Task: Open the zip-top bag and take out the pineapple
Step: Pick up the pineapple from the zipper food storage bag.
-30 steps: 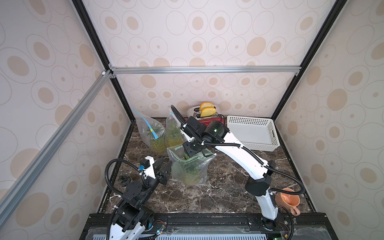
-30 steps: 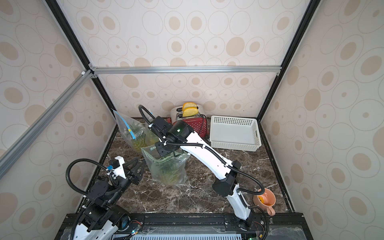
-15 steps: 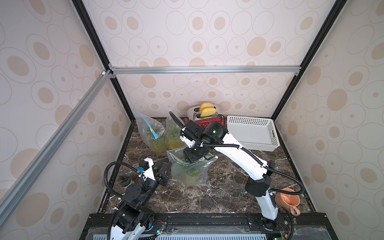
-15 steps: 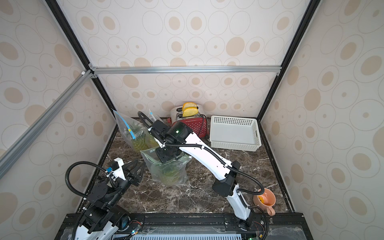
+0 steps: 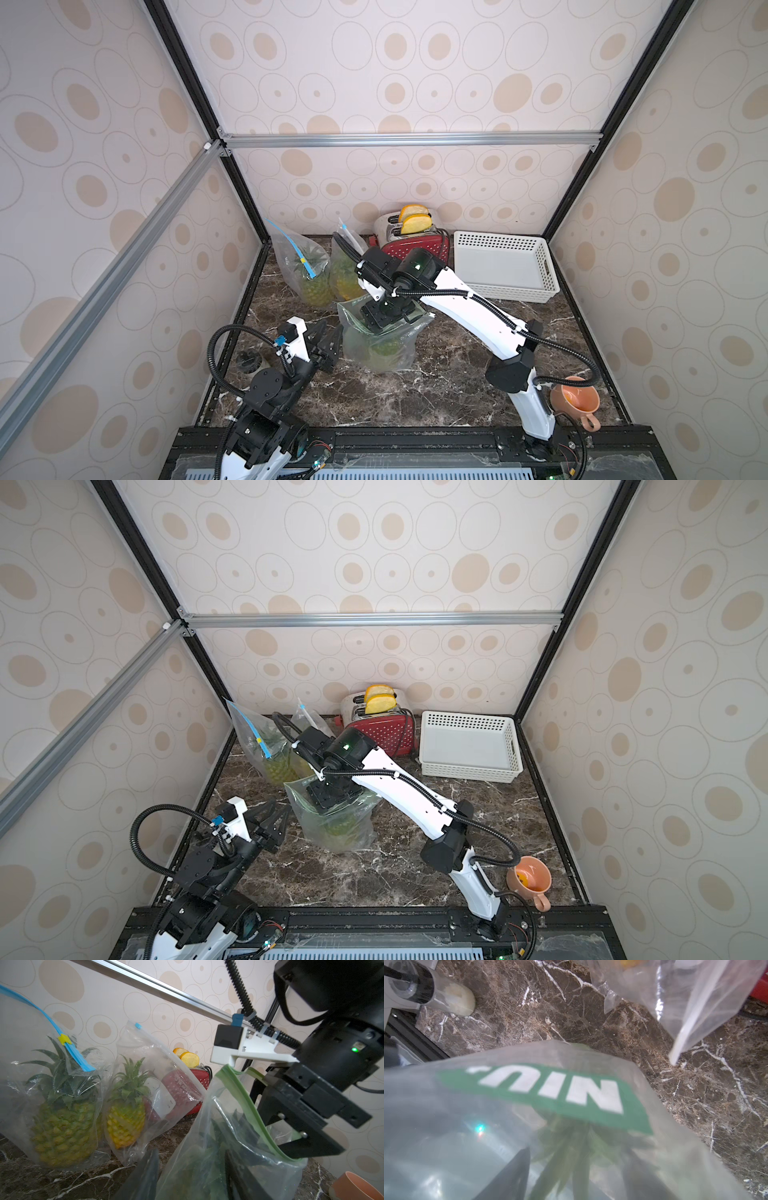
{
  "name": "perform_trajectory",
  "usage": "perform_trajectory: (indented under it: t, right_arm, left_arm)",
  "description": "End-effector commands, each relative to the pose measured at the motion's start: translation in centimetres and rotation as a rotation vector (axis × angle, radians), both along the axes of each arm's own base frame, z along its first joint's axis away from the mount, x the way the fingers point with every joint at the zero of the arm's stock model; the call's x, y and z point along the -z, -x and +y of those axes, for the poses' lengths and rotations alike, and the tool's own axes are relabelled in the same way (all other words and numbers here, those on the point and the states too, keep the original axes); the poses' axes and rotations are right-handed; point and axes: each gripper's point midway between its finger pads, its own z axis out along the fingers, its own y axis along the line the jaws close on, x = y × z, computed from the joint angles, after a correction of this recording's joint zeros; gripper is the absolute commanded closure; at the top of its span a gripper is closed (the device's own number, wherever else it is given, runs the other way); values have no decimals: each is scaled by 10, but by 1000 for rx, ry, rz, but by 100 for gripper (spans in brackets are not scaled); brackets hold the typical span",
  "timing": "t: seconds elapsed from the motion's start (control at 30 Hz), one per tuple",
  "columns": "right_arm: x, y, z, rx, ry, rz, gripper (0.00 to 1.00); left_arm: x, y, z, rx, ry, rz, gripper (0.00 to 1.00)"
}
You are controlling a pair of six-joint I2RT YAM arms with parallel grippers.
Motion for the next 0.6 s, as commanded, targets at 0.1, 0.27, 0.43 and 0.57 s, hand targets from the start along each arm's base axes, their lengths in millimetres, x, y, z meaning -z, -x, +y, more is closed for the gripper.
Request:
perform_trajectory:
  t: [0.1,0.27,0.43,0.57]
  right_arm:
    - [44,-3,3,35,92,20,28]
    - [63,-2,1,54,123,39,32]
    - [82,-4,0,63,146,38,45]
    - [88,-7,1,61,147,24,74]
  left_arm:
    - [-2,3,5,-16,21,-5,47]
    - [2,2,6,-21,24,3,47]
    - [6,0,4,-21,16,18,47]
    - [9,-1,4,-22,15,28,47]
